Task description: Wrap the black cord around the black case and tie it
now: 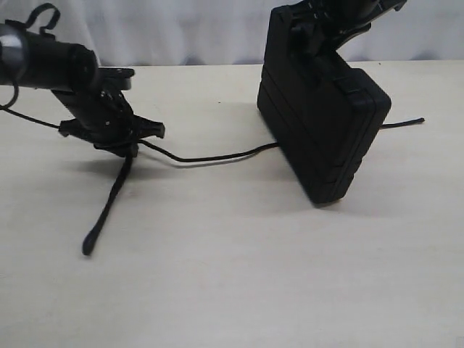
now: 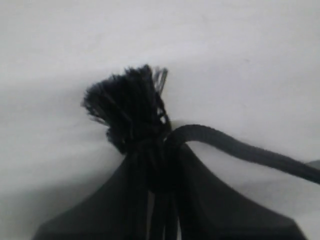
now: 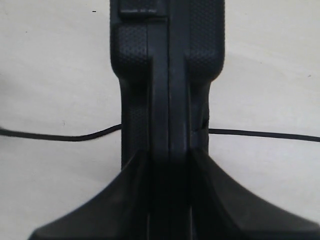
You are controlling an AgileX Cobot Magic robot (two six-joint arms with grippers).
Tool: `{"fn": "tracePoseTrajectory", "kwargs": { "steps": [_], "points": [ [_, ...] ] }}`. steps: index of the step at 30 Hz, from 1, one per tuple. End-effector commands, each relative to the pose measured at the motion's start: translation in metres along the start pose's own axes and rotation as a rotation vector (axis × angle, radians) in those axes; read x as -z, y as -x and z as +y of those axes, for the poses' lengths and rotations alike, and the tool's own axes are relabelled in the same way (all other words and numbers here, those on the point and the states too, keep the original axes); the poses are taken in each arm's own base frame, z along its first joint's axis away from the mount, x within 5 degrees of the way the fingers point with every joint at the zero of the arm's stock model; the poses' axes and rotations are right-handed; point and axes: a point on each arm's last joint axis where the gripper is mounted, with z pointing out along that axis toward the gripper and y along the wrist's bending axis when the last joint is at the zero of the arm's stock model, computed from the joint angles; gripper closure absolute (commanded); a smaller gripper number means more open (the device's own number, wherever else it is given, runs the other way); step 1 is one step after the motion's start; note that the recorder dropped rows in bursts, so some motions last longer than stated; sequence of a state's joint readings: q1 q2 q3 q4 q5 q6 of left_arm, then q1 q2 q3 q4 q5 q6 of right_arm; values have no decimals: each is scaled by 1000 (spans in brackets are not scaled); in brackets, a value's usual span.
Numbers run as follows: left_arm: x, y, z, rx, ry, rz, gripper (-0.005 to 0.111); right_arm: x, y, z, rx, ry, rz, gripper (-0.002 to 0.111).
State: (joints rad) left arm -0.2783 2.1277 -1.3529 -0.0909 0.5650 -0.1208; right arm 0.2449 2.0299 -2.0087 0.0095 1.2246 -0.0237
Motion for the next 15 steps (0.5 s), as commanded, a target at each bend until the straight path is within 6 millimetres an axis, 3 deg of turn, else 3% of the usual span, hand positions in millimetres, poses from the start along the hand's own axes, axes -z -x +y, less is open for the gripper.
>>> {"fn": "tracePoseTrajectory", "kwargs": {
  "steps": [1,3,8,14,15],
  "points": [
    [2,-2,22,360,-110,99,107,1,0,1,18,5,-6,104],
    [4,-3,30,387,-138,131,106,1,0,1,18,5,-6,104],
    [5,-5,34,289,-150,154,85,1,0,1,18,5,-6,104],
    [4,-3,34,218,-150,122,85,1,0,1,18,5,-6,104],
    [4,-3,34,216,-150,119,80,1,0,1,20,5,-6,104]
  ]
}}
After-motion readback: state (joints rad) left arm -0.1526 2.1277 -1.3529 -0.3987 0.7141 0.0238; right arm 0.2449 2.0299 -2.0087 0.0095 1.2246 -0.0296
